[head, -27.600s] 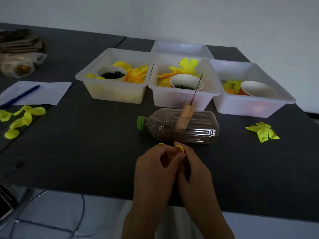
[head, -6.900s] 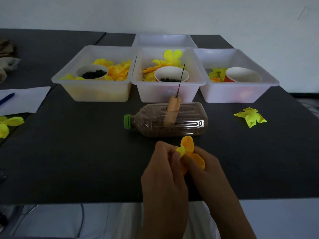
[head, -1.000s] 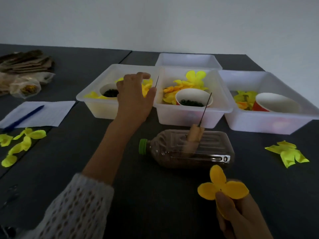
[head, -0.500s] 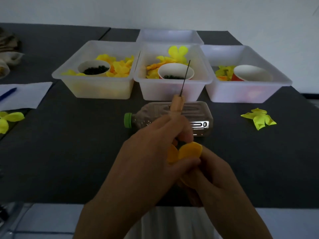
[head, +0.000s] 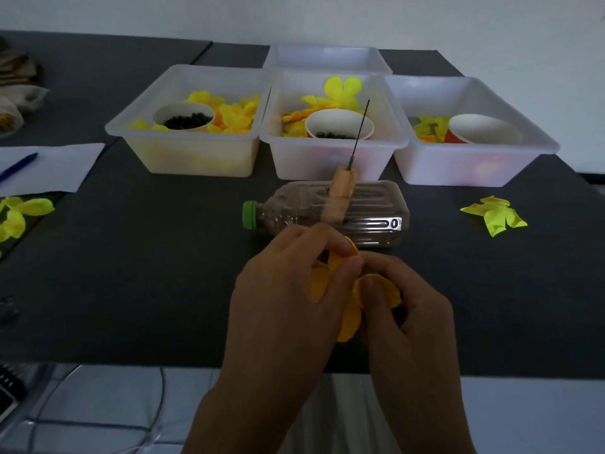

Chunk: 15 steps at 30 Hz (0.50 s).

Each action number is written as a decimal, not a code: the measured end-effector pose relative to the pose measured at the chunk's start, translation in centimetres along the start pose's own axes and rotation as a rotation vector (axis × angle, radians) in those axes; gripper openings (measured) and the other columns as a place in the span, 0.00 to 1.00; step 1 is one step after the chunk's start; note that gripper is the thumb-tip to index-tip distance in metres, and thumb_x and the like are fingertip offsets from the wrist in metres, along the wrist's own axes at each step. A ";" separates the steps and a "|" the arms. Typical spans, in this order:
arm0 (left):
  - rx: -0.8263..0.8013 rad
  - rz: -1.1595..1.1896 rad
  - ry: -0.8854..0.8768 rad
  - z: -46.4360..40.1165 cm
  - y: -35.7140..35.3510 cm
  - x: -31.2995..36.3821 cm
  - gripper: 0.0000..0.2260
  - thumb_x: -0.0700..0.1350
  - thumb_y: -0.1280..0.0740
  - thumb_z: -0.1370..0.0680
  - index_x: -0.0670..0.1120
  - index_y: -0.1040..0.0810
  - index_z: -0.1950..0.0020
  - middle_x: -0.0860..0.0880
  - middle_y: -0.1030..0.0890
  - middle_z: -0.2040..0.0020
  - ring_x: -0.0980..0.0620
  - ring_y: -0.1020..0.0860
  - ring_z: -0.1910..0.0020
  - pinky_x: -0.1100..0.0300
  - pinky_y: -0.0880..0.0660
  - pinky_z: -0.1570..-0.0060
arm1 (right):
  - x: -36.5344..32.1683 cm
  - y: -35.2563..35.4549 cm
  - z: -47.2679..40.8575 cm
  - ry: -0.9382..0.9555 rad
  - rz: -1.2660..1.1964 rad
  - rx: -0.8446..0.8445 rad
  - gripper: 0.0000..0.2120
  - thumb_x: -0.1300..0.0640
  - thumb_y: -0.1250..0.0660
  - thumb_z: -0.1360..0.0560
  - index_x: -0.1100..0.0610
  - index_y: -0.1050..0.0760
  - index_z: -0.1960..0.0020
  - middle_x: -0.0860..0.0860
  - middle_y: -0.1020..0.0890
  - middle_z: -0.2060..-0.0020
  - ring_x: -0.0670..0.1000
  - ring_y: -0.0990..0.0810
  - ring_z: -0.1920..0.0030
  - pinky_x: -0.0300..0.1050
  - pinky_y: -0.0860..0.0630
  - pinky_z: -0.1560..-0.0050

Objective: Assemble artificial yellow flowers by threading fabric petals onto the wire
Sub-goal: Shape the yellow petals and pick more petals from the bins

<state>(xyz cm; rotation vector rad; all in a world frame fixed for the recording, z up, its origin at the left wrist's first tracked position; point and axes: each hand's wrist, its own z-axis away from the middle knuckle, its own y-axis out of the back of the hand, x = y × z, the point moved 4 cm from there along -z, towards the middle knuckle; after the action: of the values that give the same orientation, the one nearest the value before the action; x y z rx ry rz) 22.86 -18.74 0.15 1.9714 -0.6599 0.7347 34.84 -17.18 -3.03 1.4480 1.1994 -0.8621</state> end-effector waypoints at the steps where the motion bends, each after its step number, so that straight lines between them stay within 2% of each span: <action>1: -0.004 0.030 0.038 0.1 0.0 -0.1 0.11 0.60 0.34 0.23 0.53 0.19 0.53 0.57 0.19 0.55 0.59 0.21 0.56 0.60 0.23 0.56 | 0.0 0.0 0.0 0.015 0.032 0.010 0.10 0.57 0.40 0.22 0.49 0.20 0.46 0.43 0.17 0.57 0.44 0.19 0.56 0.45 0.21 0.54; 3: -0.005 0.067 0.090 0.1 0.0 -0.3 0.14 0.62 0.33 0.27 0.53 0.18 0.55 0.57 0.18 0.57 0.60 0.21 0.56 0.61 0.23 0.54 | -0.2 -0.1 0.2 0.046 0.054 0.023 0.10 0.55 0.40 0.22 0.49 0.20 0.46 0.43 0.17 0.57 0.42 0.20 0.58 0.35 0.25 0.57; 4: -0.006 0.076 0.108 0.0 0.0 -0.4 0.12 0.61 0.32 0.29 0.54 0.18 0.56 0.57 0.17 0.58 0.61 0.20 0.57 0.65 0.23 0.54 | -0.2 -0.2 0.2 0.041 0.055 0.024 0.12 0.52 0.41 0.22 0.49 0.20 0.46 0.43 0.17 0.58 0.42 0.21 0.59 0.35 0.26 0.58; 7: -0.018 0.124 0.147 -0.2 0.1 -1.0 0.08 0.57 0.31 0.30 0.56 0.17 0.58 0.60 0.17 0.61 0.63 0.20 0.57 0.69 0.24 0.55 | -0.1 -0.2 0.3 0.033 0.058 0.024 0.15 0.47 0.42 0.21 0.52 0.20 0.46 0.45 0.17 0.58 0.43 0.20 0.57 0.41 0.24 0.56; 10: -0.055 0.191 0.149 -0.5 0.2 -1.4 0.04 0.56 0.29 0.31 0.58 0.18 0.59 0.61 0.17 0.62 0.64 0.20 0.57 0.70 0.24 0.57 | -0.1 0.0 0.3 0.043 0.049 0.021 0.13 0.50 0.42 0.23 0.50 0.20 0.48 0.43 0.18 0.61 0.44 0.20 0.57 0.39 0.25 0.57; 15: -0.063 0.263 0.132 -0.5 0.5 -1.7 0.02 0.52 0.28 0.31 0.59 0.19 0.60 0.63 0.17 0.60 0.64 0.20 0.57 0.74 0.26 0.57 | -0.1 0.2 0.3 0.052 0.021 -0.003 0.12 0.50 0.42 0.25 0.47 0.20 0.49 0.42 0.18 0.60 0.43 0.19 0.56 0.38 0.24 0.57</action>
<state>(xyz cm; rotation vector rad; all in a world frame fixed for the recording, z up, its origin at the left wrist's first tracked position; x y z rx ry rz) 21.23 -18.23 -0.56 1.7804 -0.8608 0.9826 35.00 -17.47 -2.91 1.4860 1.2215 -0.8131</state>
